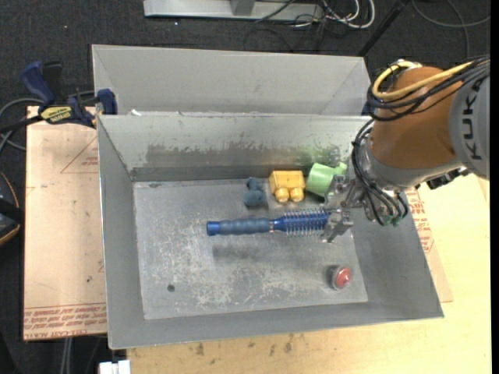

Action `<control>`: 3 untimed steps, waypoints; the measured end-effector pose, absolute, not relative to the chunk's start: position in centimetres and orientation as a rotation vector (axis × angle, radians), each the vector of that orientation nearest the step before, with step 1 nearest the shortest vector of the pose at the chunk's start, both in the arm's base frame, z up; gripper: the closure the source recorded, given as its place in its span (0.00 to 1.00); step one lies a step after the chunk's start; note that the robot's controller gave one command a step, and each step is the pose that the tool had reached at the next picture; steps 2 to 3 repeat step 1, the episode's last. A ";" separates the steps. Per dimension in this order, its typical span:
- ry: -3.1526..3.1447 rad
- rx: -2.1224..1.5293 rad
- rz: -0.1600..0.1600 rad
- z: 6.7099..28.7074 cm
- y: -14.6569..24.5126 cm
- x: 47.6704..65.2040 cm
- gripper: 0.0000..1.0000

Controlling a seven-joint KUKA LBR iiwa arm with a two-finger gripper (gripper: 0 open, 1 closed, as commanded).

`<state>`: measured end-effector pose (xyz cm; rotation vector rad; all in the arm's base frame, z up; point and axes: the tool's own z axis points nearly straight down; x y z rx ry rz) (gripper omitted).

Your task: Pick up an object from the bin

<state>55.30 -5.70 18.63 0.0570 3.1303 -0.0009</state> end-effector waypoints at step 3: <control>3.130 0.005 0.001 25.5 -3.1 57.3 1.00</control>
Offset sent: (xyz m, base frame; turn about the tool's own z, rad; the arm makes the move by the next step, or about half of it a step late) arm 0.0179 0.0240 0.0649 -0.0285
